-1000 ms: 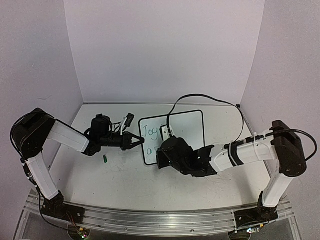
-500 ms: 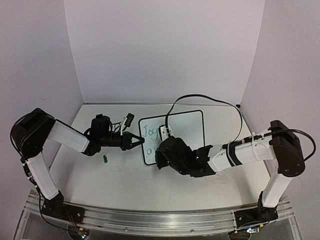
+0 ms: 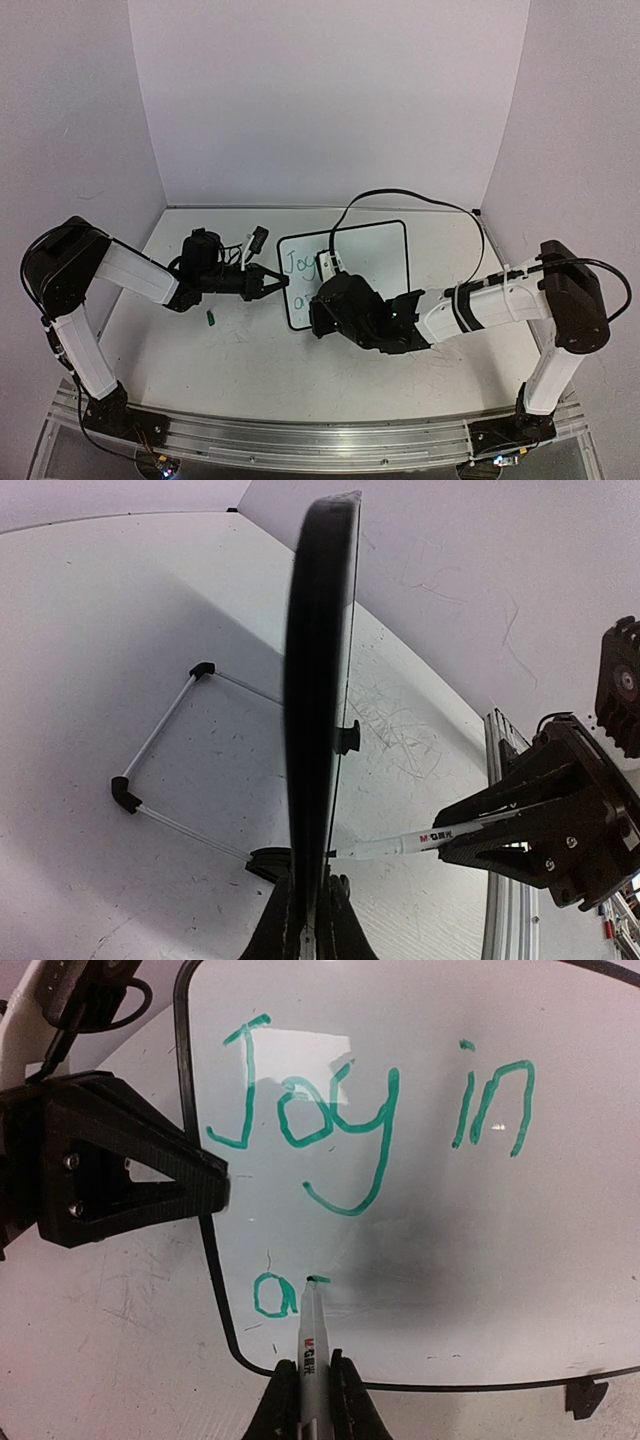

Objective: Write a sentence on the whiteboard

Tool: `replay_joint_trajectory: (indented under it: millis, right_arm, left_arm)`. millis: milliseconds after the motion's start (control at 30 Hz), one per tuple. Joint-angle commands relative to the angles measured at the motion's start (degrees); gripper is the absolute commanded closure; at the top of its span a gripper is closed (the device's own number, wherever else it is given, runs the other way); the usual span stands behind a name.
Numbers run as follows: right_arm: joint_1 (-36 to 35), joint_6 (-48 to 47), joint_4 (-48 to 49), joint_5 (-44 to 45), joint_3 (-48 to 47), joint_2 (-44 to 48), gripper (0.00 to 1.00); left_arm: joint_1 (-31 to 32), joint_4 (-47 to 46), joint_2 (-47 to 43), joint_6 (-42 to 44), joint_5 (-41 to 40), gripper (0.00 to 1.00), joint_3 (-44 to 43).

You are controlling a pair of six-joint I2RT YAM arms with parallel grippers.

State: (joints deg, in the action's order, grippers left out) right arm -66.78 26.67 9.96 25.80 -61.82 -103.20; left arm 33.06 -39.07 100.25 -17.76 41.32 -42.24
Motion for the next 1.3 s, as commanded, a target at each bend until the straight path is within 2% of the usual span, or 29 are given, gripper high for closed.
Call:
replay_joint_trajectory:
  millis: [0, 833, 1267]
  right_arm:
    - [-0.2, 0.8, 0.3, -0.2, -0.4, -1.3, 1.00]
    - [-0.9, 3.3, -0.5, -0.8, 2.0, -1.5, 1.00]
    - [-0.9, 2.2, -1.0, 4.8, 0.5, 0.2, 1.00]
  left_arm:
    - [0.5, -0.8, -0.9, 1.4, 0.5, 1.00, -0.9]
    - [0.5, -0.7, -1.1, 1.4, 0.5, 1.00, -1.0]
    - [0.6, -0.6, -1.0, 1.4, 0.5, 1.00, -0.9]
